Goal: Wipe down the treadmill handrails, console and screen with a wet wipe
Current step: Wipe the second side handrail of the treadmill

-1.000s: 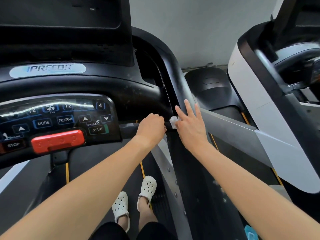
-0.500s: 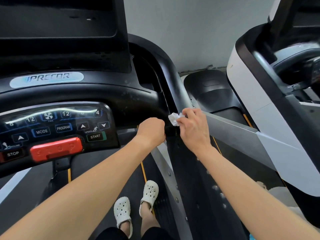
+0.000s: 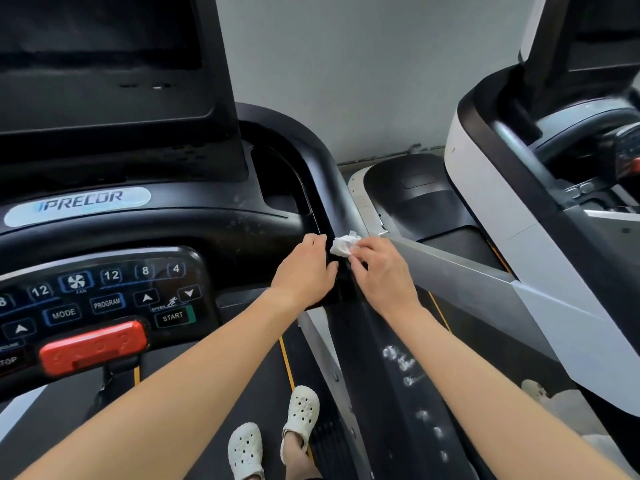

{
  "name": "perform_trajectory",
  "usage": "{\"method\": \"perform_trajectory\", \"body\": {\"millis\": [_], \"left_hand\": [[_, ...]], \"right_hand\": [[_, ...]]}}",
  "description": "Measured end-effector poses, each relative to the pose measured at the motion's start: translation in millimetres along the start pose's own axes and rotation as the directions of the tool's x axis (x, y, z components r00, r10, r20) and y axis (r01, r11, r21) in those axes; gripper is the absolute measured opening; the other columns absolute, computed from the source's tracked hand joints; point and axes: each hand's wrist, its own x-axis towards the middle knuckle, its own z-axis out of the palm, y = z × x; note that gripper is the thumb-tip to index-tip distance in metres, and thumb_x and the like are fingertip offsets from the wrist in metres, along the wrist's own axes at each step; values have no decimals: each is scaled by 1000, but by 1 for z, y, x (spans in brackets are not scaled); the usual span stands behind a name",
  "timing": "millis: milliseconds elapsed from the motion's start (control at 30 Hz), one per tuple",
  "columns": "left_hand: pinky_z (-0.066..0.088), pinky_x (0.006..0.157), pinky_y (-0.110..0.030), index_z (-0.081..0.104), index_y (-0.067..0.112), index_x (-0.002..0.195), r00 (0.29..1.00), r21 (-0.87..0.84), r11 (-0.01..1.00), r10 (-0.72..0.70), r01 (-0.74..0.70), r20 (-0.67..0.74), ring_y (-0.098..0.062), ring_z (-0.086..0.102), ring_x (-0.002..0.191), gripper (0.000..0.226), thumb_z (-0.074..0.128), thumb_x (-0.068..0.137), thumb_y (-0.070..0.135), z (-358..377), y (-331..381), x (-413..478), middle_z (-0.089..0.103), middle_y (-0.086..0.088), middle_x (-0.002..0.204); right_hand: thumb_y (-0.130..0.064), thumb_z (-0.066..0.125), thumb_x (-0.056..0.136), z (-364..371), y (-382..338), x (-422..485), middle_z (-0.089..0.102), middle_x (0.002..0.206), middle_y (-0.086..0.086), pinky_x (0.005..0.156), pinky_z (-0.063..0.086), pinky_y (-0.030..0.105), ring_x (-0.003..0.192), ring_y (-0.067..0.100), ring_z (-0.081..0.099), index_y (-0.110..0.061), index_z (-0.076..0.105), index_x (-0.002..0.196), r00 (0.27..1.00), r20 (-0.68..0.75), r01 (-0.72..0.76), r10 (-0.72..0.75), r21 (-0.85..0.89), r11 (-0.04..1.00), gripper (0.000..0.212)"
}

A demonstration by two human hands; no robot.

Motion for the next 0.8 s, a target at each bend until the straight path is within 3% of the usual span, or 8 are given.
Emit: {"method": "perform_trajectory", "body": {"millis": [200,300,467,600,700,800], "left_hand": [[48,103,-35,25,14,160,999,-93,996,0,5,50,-24,53,135,73,57,102,47,0,9,6,30,-1,165],[42,112,-35,19,13,163,993,-129,989,-59,71,98,-24,45,143,87,61,99,54,0,11,13,29,-3,166],[35,116,-34,17,12,163,979,-137,980,-121,144,162,-24,38,148,95,69,94,52,-9,15,24,28,-6,166],[39,115,-36,18,10,161,972,-108,982,-132,155,195,-25,44,144,94,68,94,53,-10,18,26,33,-9,163],[41,114,-36,23,11,159,968,-107,980,-140,165,210,-26,46,141,90,70,94,51,-12,19,27,38,-10,160],[52,100,-37,37,13,148,964,-80,982,-151,172,219,-25,61,119,78,73,91,53,-13,19,32,52,-6,143]], "right_hand": [[-2,57,96,19,9,57,72,100,9,85,45,28,96,28,63,-7,78,105,990,4,-138,138,57,989,23],[4,59,89,21,16,55,70,95,9,80,51,31,92,29,63,-8,78,105,998,8,-59,59,42,997,27],[6,67,90,14,28,26,69,104,9,86,54,24,96,22,65,-5,76,111,999,-1,41,-41,68,997,26],[-8,42,92,24,28,64,72,104,11,85,55,38,95,30,66,-9,74,118,999,36,-21,19,43,999,41],[-8,51,96,23,18,84,72,99,15,81,52,41,91,35,66,-6,74,109,981,120,-160,153,51,986,27],[-18,58,99,13,15,72,69,86,7,72,52,39,80,27,64,-9,72,95,994,51,-98,94,89,991,17]]}}
